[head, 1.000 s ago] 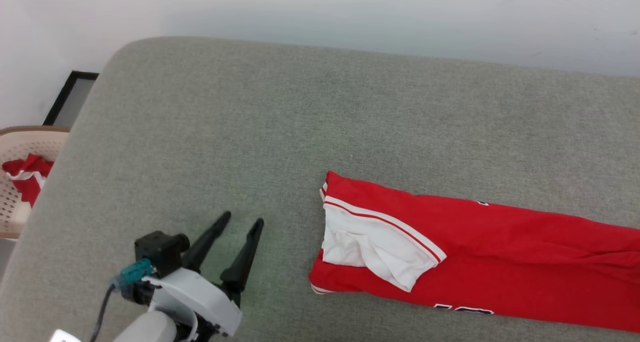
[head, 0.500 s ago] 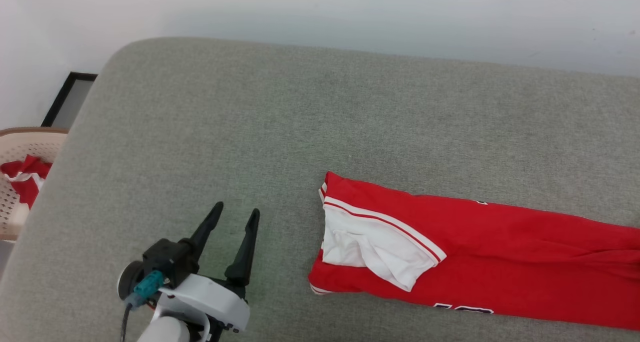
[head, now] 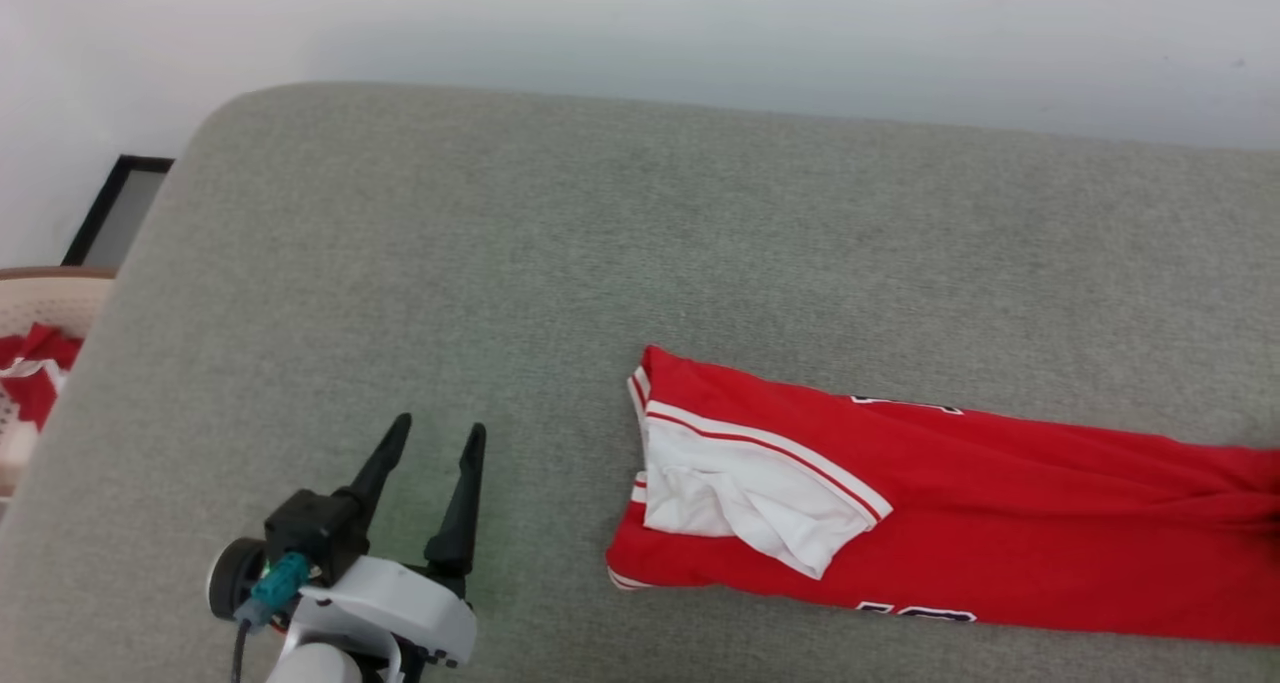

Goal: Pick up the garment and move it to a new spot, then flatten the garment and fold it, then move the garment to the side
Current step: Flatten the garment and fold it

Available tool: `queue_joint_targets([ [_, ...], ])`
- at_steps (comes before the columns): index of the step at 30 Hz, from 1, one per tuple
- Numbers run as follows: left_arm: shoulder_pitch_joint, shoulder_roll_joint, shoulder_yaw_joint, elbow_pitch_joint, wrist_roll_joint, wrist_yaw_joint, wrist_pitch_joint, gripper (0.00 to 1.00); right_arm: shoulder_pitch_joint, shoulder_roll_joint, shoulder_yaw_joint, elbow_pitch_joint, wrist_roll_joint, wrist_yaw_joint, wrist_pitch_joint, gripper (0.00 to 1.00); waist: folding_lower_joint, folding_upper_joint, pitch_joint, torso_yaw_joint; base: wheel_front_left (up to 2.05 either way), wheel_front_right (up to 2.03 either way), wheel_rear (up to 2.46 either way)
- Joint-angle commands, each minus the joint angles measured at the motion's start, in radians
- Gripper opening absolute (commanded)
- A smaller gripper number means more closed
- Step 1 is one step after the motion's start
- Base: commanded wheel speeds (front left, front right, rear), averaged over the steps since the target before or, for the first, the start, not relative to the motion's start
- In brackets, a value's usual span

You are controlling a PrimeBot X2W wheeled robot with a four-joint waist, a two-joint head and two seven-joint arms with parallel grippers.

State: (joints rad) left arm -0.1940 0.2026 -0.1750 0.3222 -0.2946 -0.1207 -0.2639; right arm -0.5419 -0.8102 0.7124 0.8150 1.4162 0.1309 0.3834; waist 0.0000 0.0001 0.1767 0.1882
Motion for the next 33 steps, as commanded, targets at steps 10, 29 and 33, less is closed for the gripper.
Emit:
queue_joint_targets([
  [10,0.034,-0.043,0.102,-0.037,0.039,-0.01,0.0,1.0,-0.051,-0.061,-0.095,0.124,-0.023,-0.001,-0.137,0.0,0.0,-0.0001,0.03,-0.082,0.0,0.0,0.0],
  [29,0.043,-0.058,0.128,-0.101,0.061,-0.011,0.0,1.0,-0.053,-0.06,-0.1,-0.089,-0.046,0.0,-0.177,0.0,0.0,-0.0001,0.025,-0.123,0.0,0.0,0.0],
  [33,0.053,-0.06,0.119,-0.106,0.056,-0.011,0.0,1.0,-0.019,-0.043,-0.061,-0.332,-0.088,0.0,-0.13,0.0,0.0,-0.0001,0.013,-0.119,0.0,0.0,0.0],
])
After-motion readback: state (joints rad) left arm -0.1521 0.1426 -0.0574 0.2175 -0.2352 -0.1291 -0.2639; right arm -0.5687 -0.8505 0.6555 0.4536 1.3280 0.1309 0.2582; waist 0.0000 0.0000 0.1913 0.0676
